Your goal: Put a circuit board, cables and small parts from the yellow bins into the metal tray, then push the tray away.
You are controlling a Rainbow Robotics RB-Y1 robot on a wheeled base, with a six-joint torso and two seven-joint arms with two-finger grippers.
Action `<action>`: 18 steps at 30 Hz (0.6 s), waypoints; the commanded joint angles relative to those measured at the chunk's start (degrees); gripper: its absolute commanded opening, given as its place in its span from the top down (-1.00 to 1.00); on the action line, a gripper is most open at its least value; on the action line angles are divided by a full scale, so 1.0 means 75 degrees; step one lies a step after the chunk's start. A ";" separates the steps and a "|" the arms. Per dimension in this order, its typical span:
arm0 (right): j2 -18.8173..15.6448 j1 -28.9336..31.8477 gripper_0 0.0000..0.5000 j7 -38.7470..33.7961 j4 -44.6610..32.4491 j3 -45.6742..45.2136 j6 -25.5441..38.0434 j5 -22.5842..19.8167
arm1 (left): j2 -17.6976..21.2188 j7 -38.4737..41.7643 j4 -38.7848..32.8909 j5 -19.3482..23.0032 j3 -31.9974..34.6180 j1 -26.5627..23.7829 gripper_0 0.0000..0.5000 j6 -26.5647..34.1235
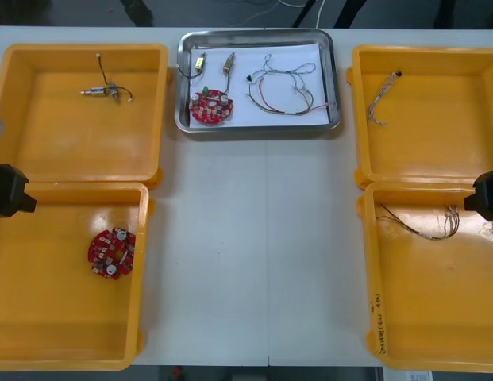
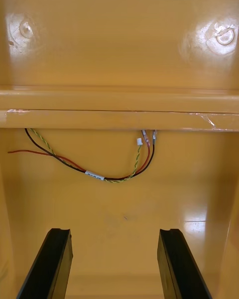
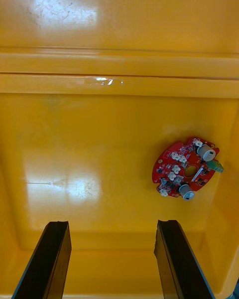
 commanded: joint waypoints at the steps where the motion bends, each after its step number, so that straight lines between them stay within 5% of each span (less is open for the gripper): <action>1: -0.0281 0.0086 -1.00 0.0128 -0.0025 -0.0249 0.0022 -0.0054 | 0.0153 -0.0451 -0.0220 -0.0015 0.0222 0.0119 -1.00 0.0050; 18: -0.0281 0.0086 -1.00 0.0128 -0.0025 -0.0249 0.0022 -0.0054 | 0.0153 -0.0451 -0.0220 -0.0015 0.0222 0.0119 -1.00 0.0050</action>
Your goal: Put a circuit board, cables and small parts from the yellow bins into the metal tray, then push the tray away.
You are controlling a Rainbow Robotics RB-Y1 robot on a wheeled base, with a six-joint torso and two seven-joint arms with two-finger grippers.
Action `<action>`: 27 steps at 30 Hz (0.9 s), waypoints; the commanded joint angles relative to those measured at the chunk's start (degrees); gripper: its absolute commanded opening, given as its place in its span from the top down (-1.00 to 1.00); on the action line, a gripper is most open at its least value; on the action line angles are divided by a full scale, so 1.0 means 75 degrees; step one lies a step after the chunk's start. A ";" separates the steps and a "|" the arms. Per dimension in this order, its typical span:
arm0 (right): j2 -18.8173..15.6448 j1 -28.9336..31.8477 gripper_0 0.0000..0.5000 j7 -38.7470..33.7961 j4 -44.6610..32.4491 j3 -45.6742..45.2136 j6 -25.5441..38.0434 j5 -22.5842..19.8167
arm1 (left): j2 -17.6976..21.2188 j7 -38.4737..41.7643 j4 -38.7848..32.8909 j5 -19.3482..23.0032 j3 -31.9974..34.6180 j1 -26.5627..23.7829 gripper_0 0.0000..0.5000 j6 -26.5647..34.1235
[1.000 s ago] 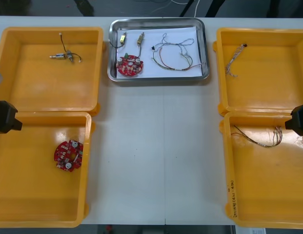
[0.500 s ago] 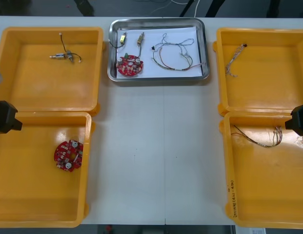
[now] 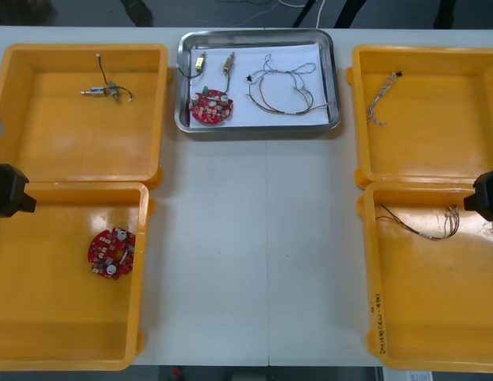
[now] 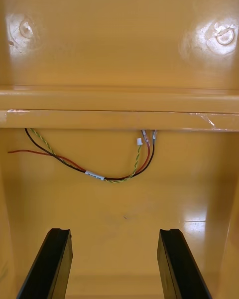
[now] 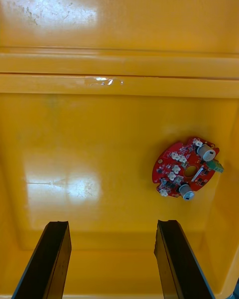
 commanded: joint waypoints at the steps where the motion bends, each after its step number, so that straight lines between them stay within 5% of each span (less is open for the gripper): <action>1: -0.0280 0.0086 -1.00 0.0128 -0.0025 -0.0249 0.0022 -0.0053 | 0.0153 -0.0451 -0.0220 -0.0015 0.0222 0.0119 -1.00 0.0050; 27: -0.0280 0.0086 -1.00 0.0128 -0.0025 -0.0249 0.0022 -0.0053 | 0.0153 -0.0451 -0.0220 -0.0015 0.0222 0.0119 -1.00 0.0050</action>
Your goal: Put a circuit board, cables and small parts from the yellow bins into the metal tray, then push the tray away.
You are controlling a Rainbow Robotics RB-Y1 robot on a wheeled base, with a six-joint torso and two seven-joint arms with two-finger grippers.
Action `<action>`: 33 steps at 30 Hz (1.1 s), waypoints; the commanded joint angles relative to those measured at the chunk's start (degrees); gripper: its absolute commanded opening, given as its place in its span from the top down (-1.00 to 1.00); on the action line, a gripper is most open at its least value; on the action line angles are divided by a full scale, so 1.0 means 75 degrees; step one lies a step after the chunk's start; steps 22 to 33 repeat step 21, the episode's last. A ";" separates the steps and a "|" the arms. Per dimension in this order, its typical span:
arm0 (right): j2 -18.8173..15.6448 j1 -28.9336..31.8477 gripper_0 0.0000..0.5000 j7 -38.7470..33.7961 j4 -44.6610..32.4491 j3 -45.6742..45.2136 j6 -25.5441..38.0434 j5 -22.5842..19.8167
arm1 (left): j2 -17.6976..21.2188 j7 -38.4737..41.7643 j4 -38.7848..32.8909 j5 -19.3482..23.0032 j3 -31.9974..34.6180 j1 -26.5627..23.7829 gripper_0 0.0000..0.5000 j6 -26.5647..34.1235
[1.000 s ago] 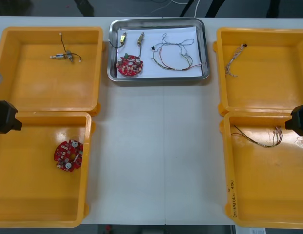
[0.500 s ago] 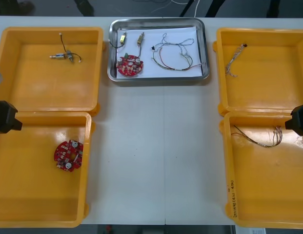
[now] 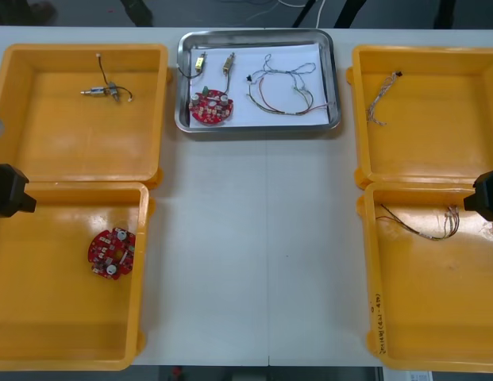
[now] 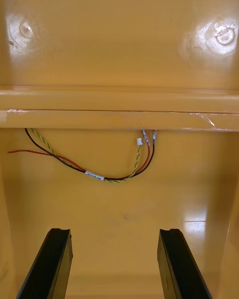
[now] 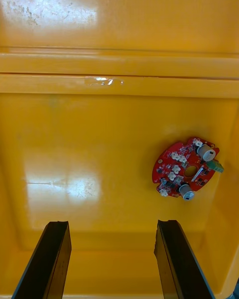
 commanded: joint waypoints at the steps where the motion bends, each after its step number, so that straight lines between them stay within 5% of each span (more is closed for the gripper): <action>1: -0.0280 0.0086 -1.00 0.0128 -0.0025 -0.0249 0.0022 -0.0053 | 0.0153 -0.0451 -0.0220 -0.0015 0.0222 0.0119 -1.00 0.0050; 33: -0.0280 0.0086 -1.00 0.0128 -0.0025 -0.0249 0.0022 -0.0053 | 0.0153 -0.0451 -0.0220 -0.0015 0.0222 0.0119 -1.00 0.0050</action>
